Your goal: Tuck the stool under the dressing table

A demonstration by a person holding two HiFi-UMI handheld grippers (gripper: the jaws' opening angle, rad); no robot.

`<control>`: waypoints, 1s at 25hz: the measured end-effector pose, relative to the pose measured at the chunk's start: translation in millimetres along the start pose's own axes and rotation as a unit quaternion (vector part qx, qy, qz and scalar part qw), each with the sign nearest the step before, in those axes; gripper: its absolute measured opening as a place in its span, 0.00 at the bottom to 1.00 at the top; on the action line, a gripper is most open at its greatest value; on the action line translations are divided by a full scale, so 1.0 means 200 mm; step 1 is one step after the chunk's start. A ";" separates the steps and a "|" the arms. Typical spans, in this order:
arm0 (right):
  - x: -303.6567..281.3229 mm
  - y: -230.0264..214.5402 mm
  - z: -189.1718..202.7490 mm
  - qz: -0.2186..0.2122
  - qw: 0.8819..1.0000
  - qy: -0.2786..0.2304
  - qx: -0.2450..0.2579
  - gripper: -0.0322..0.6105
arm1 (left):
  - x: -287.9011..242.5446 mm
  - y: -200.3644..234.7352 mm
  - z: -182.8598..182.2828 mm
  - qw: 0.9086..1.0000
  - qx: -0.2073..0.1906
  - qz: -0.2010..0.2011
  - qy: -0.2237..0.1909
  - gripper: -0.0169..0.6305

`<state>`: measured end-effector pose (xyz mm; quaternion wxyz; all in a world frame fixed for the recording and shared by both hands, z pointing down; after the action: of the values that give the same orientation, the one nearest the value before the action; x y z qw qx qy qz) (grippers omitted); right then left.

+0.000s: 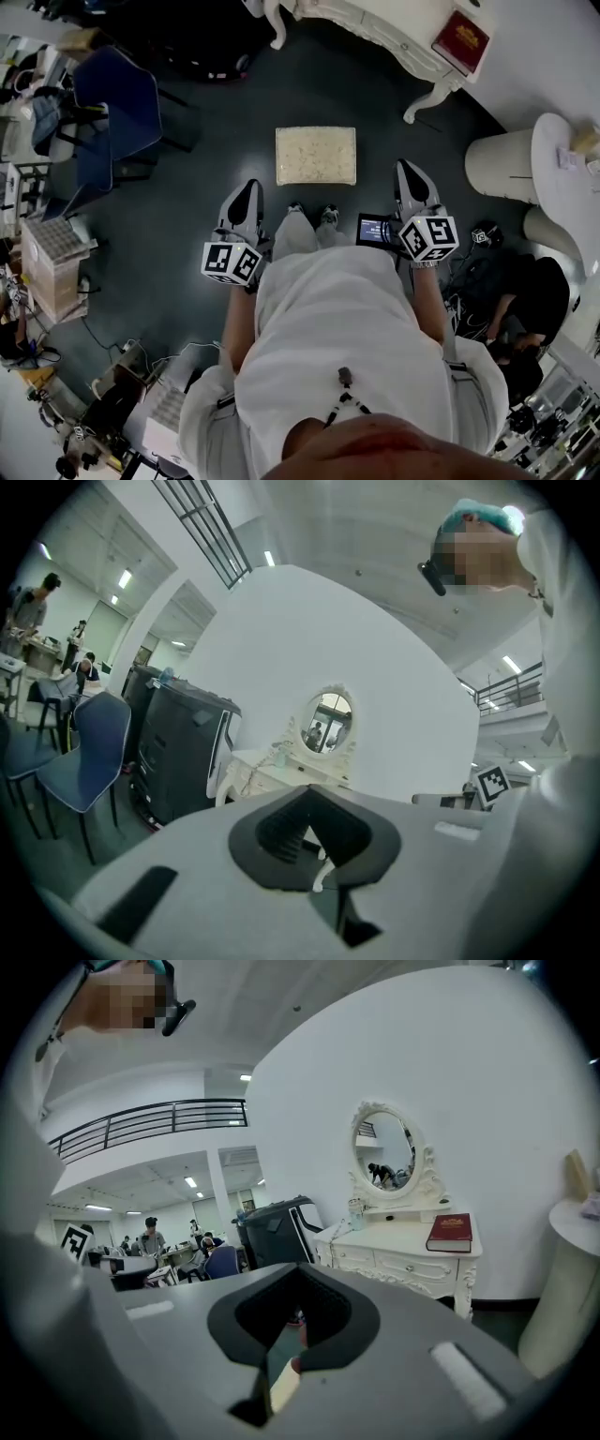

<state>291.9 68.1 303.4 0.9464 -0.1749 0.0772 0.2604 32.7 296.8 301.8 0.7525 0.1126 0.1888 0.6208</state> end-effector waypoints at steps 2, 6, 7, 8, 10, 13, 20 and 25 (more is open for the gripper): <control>-0.07 -0.05 0.01 0.000 1.000 0.008 -0.005 0.06 | -0.03 0.05 0.03 1.000 0.003 -0.011 0.011 0.04; -0.26 -0.15 0.09 0.012 0.999 0.040 0.011 0.06 | -0.17 0.20 0.14 0.999 0.017 -0.014 0.043 0.04; -0.30 -0.18 0.13 0.014 0.998 0.051 0.016 0.06 | -0.22 0.24 0.17 0.998 0.019 -0.011 0.053 0.04; -0.34 -0.20 0.16 0.017 0.998 0.062 0.016 0.06 | -0.27 0.27 0.21 0.998 0.021 -0.007 0.064 0.04; -0.43 -0.26 0.22 0.023 0.996 0.082 0.009 0.06 | -0.40 0.35 0.27 0.996 0.020 0.004 0.084 0.04; -0.59 -0.37 0.31 0.030 0.995 0.098 -0.007 0.06 | -0.62 0.44 0.36 0.994 0.011 0.027 0.105 0.06; -0.96 -0.51 0.65 0.023 0.990 0.137 -0.035 0.06 | -0.92 0.79 0.69 0.986 0.036 0.031 0.160 0.08; -1.11 -0.63 0.95 0.019 0.986 0.162 -0.038 0.06 | -1.06 0.95 1.01 0.978 0.051 0.031 0.202 0.11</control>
<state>179.9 -66.0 569.8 0.9088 -0.2491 0.2231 0.2496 -84.3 141.1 591.5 0.6727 0.0290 0.3648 0.6431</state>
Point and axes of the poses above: the fingertips, and each gripper's own axes: x backward along the fingers, y to its left, z out of its underside, the point moved 6 cm from there along x, backward along the fingers, and after that the axes turned 1 degree about -y, right-handed, at the moved point
